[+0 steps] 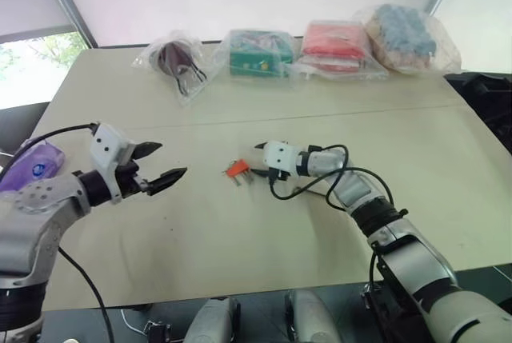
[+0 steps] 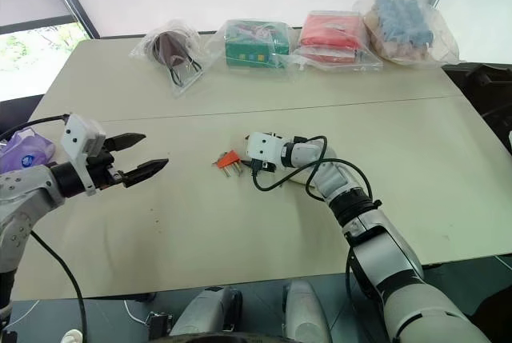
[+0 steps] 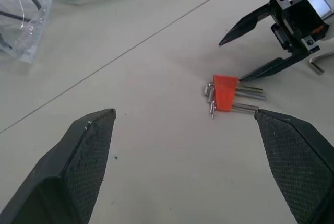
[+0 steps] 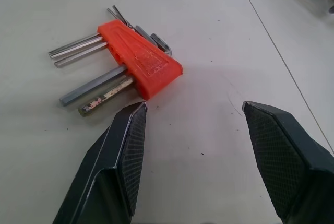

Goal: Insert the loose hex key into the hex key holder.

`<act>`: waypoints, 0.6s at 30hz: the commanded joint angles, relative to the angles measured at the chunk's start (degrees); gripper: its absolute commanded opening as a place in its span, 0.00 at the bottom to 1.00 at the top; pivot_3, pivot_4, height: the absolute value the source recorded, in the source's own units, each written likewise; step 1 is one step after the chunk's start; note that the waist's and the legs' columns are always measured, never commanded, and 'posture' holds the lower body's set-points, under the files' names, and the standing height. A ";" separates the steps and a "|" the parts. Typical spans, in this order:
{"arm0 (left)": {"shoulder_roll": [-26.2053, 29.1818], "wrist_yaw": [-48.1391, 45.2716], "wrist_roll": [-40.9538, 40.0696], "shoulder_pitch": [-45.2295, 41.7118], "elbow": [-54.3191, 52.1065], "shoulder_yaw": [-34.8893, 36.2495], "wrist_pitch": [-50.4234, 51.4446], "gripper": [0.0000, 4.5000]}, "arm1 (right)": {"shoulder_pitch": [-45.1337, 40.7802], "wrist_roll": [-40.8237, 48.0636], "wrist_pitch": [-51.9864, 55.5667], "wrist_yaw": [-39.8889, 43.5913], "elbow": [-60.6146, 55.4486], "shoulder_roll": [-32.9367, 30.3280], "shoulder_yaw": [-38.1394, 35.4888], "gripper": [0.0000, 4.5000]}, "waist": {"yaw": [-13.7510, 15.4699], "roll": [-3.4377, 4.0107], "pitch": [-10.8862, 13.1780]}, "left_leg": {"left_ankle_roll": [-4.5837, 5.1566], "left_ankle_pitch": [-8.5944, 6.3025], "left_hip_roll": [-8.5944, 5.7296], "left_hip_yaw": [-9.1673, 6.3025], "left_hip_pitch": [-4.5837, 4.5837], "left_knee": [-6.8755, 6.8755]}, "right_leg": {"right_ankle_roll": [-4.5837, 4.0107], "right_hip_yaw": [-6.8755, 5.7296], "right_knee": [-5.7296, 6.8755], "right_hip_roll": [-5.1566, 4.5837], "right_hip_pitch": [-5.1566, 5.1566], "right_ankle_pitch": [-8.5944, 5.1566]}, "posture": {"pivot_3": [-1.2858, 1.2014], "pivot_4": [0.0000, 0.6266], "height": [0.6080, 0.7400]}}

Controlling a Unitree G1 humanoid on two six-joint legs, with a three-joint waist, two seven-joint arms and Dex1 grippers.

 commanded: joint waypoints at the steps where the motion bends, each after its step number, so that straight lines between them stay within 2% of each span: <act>1: 0.43 0.44 -0.70 -0.08 -1.88 2.12 -0.43 0.99 | 0.53 1.16 1.54 2.07 -1.75 2.07 0.21 0.68 | -0.08 0.00 0.00 | 0.00 0.00 0.00 0.00 0.00 -0.01 | 0.00 0.00 0.00 0.00 -0.01 0.00 | 0.52 0.24 1.00; 13: 0.54 1.06 -0.64 0.99 -2.38 2.19 -1.05 0.99 | -0.30 1.02 7.37 4.89 -0.91 6.69 0.52 0.68 | -1.43 0.01 -0.01 | 0.00 0.00 0.02 -0.02 0.03 -0.10 | 0.00 0.00 0.01 0.01 -0.03 0.00 | 0.52 0.24 1.00; 18: 0.39 1.71 -0.60 1.72 -3.07 2.58 -1.01 0.99 | -1.70 1.40 9.90 9.61 0.80 6.87 1.28 0.68 | -1.41 0.02 -0.01 | -0.01 0.00 0.02 -0.01 0.03 -0.13 | 0.00 0.00 0.02 0.01 -0.06 0.00 | 0.52 0.24 1.00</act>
